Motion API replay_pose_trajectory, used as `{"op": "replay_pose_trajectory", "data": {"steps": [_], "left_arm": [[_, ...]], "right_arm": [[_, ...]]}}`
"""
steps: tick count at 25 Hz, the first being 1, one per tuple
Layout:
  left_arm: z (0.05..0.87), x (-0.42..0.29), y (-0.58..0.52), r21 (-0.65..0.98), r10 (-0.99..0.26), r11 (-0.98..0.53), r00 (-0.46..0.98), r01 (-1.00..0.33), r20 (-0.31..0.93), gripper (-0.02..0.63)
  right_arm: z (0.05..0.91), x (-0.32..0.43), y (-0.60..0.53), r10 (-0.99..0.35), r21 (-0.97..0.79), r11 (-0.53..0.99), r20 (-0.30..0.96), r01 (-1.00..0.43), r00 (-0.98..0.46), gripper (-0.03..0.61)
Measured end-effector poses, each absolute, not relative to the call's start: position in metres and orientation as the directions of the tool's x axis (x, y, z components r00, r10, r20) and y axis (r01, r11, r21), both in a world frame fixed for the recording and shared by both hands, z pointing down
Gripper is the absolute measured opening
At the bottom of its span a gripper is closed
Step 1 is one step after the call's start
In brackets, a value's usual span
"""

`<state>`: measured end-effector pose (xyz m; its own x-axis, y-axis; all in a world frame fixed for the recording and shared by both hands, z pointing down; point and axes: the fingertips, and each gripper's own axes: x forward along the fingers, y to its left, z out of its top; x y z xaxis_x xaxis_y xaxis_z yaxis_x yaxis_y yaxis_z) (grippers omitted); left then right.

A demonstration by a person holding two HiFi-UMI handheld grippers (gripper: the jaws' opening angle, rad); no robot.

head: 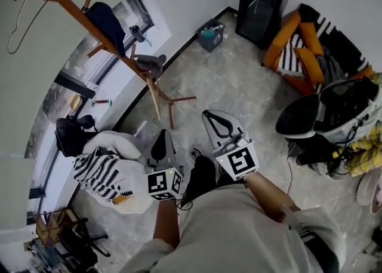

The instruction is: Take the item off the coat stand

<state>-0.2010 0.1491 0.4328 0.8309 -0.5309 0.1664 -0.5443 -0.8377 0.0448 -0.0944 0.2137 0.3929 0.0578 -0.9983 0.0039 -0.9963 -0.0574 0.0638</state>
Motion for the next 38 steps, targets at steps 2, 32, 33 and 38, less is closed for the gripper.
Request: {"op": "replay_pose_trajectory", "data": {"steps": [2,32,33,38], "left_arm": [[0.436,-0.188,0.129,0.058,-0.513,-0.848,0.843,-0.527,0.162,0.009],[0.478,-0.031,-0.076,0.090,-0.419,-0.883,0.858,-0.461,0.296,0.011],[0.481,-0.026,-0.083,0.087,-0.438,-0.871,0.844,-0.484,0.311,0.011],[0.501,-0.006,-0.108,0.140,-0.517,-0.786,0.764,-0.602,0.385,0.011]], "right_arm": [[0.396,-0.086,0.199,-0.997,0.073,-0.070,0.025,-0.995,0.072,0.005],[0.403,0.059,-0.030,-0.990,0.111,0.071,0.132,-0.991,-0.056,0.005],[0.402,0.068,-0.042,-0.987,0.111,0.103,0.135,-0.988,-0.088,0.005],[0.397,0.114,-0.094,-0.969,0.117,0.227,0.129,-0.967,-0.212,0.005]]}}
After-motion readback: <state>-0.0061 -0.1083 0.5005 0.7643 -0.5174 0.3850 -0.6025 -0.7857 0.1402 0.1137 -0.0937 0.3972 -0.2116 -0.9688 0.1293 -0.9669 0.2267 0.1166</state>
